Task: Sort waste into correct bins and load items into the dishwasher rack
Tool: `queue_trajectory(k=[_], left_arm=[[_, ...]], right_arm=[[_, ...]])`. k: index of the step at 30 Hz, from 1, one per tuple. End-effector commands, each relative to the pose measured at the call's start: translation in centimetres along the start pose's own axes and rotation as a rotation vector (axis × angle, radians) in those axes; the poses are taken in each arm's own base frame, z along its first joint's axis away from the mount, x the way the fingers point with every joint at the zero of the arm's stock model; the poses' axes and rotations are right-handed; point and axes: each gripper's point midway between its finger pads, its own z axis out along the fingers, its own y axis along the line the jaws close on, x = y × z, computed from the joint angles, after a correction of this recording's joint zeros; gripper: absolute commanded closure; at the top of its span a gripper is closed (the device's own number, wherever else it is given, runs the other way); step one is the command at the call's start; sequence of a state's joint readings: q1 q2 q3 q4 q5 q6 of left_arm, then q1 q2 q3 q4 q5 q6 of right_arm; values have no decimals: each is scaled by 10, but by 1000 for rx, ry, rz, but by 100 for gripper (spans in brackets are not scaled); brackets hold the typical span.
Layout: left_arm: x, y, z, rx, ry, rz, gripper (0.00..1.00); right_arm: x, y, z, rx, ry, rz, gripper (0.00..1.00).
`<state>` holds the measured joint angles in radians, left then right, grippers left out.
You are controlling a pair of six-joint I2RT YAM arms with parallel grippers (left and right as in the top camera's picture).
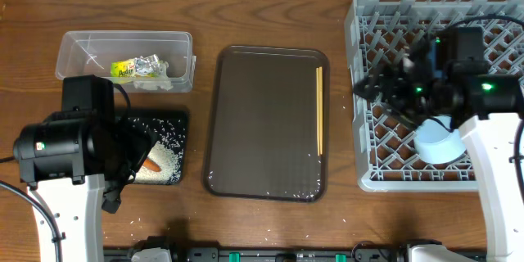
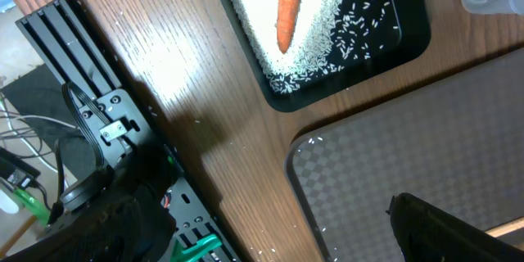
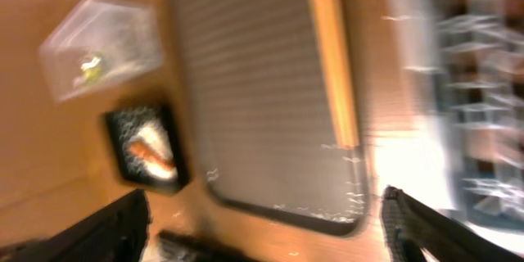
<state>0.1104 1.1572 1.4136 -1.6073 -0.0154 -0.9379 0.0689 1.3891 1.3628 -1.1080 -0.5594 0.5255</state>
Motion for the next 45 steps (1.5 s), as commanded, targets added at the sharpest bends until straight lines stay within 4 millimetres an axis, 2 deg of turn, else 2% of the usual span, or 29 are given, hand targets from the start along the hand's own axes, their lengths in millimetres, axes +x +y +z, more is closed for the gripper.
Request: queue_trajectory(k=[1,4,7,12,16,21,26,28,33,37,41,45], left_arm=[[-2,6,1,-29,-12,8,2],[-2,6,1,-29,-12,8,2],[-2,6,1,-29,-12,8,2],[-2,6,1,-29,-12,8,2],[-2,6,1,-29,-12,8,2],[-2,6,1,-29,-12,8,2],[-2,6,1,-29,-12,8,2],[-2,6,1,-29,-12,8,2],[-2,6,1,-29,-12,8,2],[-2,6,1,-29,-12,8,2],[-2,6,1,-29,-12,8,2],[-2,6,1,-29,-12,8,2]], right_arm=[[35,54,8,-164,110,-166,15],[45,58,29,-41,74,-262,14],[54,58,50,89,32,-267,13],[83,88,85,60,75,-285,12],[106,98,110,61,129,-280,9],[131,95,140,106,204,-315,6],[143,88,167,144,243,-358,2],[136,78,176,190,221,-389,2],[93,41,183,391,67,-413,3],[66,26,180,412,46,-369,8],[40,7,177,373,102,-314,9],[21,-20,169,393,163,-264,13]])
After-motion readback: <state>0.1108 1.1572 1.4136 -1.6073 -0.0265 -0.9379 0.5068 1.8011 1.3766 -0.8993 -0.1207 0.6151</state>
